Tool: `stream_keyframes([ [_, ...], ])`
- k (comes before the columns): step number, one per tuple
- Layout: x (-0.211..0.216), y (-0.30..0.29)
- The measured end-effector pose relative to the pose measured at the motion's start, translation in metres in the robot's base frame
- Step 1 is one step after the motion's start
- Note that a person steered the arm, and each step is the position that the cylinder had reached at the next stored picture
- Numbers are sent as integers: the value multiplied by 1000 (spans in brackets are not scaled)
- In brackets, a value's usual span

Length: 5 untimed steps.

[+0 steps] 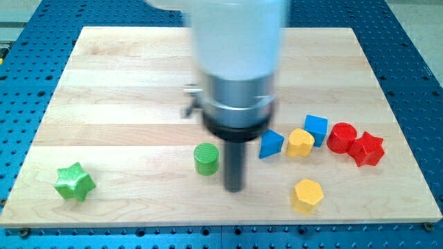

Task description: Move the green blocks to the bottom left of the board

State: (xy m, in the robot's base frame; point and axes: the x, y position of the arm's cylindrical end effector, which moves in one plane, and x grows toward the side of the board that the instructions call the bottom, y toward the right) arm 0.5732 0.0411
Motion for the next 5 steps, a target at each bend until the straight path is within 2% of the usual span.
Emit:
stream_keyframes([
  [1,-28,-26],
  [2,-28,-107],
  [3,-35,-133],
  [4,-66,-115],
  [5,-64,-189],
])
